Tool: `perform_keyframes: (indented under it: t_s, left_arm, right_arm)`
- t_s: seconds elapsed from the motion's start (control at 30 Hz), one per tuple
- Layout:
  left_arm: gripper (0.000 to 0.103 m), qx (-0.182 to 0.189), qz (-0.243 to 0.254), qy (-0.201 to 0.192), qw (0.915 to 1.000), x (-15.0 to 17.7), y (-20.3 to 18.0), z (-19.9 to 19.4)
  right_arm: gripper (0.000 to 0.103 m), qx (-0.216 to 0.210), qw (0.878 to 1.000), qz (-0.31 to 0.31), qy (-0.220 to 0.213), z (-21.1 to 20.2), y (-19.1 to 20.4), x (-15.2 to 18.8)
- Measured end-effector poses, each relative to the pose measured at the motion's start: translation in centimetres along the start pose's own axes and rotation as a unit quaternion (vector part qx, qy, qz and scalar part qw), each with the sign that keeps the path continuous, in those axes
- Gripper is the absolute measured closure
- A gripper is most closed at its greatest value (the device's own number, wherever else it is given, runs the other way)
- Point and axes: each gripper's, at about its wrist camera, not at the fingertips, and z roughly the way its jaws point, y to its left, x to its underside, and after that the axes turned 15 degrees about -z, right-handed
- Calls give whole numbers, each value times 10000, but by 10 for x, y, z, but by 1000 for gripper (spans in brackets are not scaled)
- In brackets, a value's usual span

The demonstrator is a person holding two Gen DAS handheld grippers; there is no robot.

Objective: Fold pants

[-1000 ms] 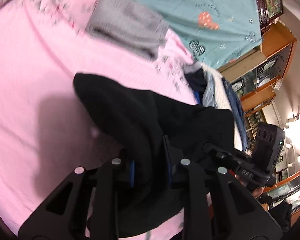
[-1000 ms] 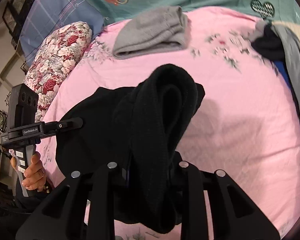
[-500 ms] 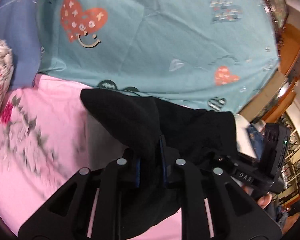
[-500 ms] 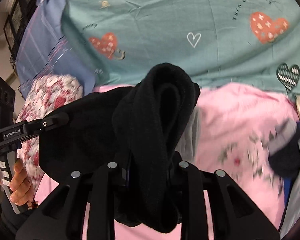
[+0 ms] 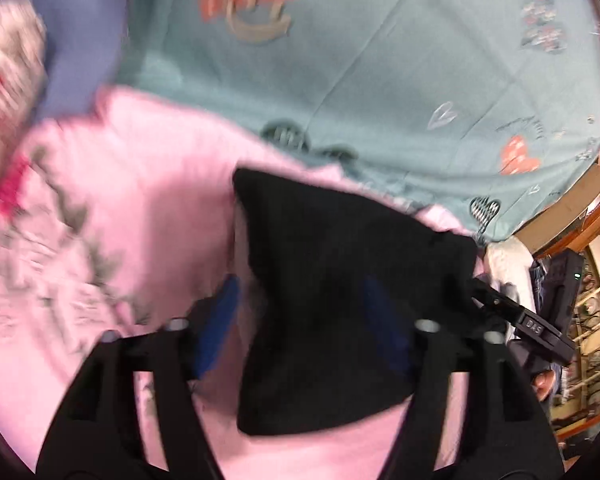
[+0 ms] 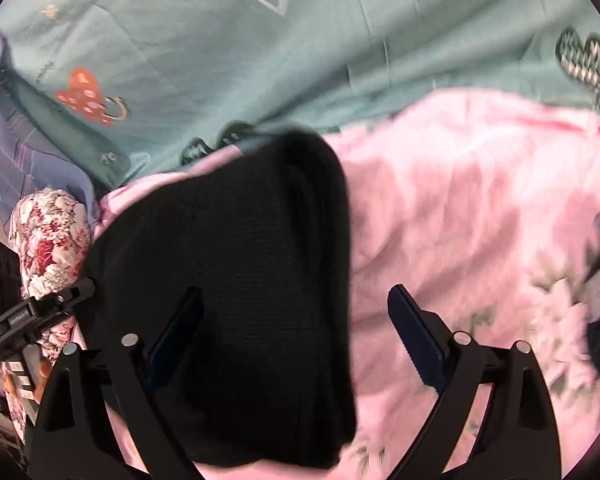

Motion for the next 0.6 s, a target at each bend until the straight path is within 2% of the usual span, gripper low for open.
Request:
perform_keyframes:
  t_s: [0.03, 0.1, 0.13, 0.23, 0.3, 0.43, 0.53, 0.6]
  left_arm:
    - [11, -107, 82, -280, 9995, 6, -11, -25]
    - [5, -378, 237, -631, 9970, 19, -30, -59]
    - [4, -638, 343, -775, 9944, 33, -42, -76]
    - [2, -1142, 554, -1163, 9851, 75, -63, -108]
    - [2, -1318, 649, -1410, 9790, 111, -68, -121]
    - [2, -1348, 553, -1626, 9759, 166, -62, -128]
    - [2, -1352, 484, -1652, 9758, 195, -53, -117]
    - [2, -1491, 522, -1615, 9742, 207, -47, -108]
  right_arm:
    - [9, 78, 9998, -102, -171, -20, 7, -3]
    - [9, 339, 9980, -213, -485, -66, 23, -7]
    - [9, 467, 9971, -229, -564, -84, 30, -6]
    - [6, 1147, 9918, -369, -423, -132, 58, 11]
    - [4, 1422, 9882, -459, -350, -146, 69, 29]
    - [4, 1691, 9831, -634, -309, -155, 91, 85]
    - [4, 1848, 9803, -590, -372, -158, 99, 136]
    - [4, 1906, 9794, -550, -385, -153, 103, 157]
